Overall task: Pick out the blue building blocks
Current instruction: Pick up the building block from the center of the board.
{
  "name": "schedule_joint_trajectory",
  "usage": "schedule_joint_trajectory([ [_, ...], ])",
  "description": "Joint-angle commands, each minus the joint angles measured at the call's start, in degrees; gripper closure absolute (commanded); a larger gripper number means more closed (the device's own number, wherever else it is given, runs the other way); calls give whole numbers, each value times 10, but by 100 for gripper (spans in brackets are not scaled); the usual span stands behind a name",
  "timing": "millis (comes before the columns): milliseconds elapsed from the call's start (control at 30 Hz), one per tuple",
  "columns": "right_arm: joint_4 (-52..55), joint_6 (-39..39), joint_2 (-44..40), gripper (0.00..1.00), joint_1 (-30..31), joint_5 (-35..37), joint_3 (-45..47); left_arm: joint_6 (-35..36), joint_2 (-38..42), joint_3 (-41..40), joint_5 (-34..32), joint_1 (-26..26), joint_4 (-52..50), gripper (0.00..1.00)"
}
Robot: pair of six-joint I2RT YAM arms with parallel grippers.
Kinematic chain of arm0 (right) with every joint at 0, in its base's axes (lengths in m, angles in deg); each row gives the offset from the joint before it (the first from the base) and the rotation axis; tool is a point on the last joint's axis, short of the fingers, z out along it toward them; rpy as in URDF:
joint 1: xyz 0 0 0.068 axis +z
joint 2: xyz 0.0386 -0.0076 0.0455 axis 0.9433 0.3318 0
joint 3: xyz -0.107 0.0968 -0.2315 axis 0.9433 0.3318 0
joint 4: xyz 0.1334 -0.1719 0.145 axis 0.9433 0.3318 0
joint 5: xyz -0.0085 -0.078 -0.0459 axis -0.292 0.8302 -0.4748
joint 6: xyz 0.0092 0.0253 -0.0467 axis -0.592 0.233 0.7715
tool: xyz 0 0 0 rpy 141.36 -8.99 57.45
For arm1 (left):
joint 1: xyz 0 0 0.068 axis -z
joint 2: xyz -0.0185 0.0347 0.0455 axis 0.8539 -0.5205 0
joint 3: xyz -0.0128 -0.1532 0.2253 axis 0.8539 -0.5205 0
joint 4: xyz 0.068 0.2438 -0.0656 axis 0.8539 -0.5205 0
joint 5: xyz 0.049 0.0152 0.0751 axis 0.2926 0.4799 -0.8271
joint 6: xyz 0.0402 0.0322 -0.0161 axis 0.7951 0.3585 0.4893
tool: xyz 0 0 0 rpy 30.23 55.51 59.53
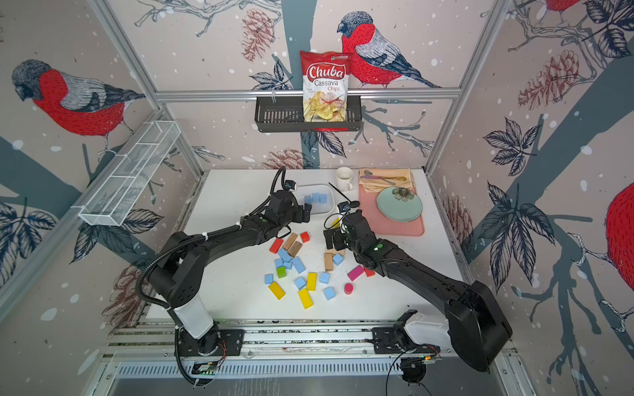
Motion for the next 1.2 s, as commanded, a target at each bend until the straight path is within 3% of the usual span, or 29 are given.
schedule_joint_trajectory([
  [0, 47, 1, 19, 0, 10, 43, -5, 24, 26, -37, 21, 0, 86, 4],
  [200, 84, -25, 27, 1, 11, 38, -4, 44, 62, -102, 65, 0, 150, 4],
  [333, 117, -37, 37, 0, 12, 35, -5, 68, 69, -112, 129, 0, 158, 4],
  [767, 145, -64, 59, 12, 7, -6, 12, 157, 115, -163, 314, 0, 187, 4],
  [967, 146, -63, 71, 19, 8, -16, 12, 172, 137, -183, 289, -3, 186, 4],
  [1167, 143, -58, 92, 26, 8, -31, 9, 166, 145, -196, 309, -4, 209, 4],
])
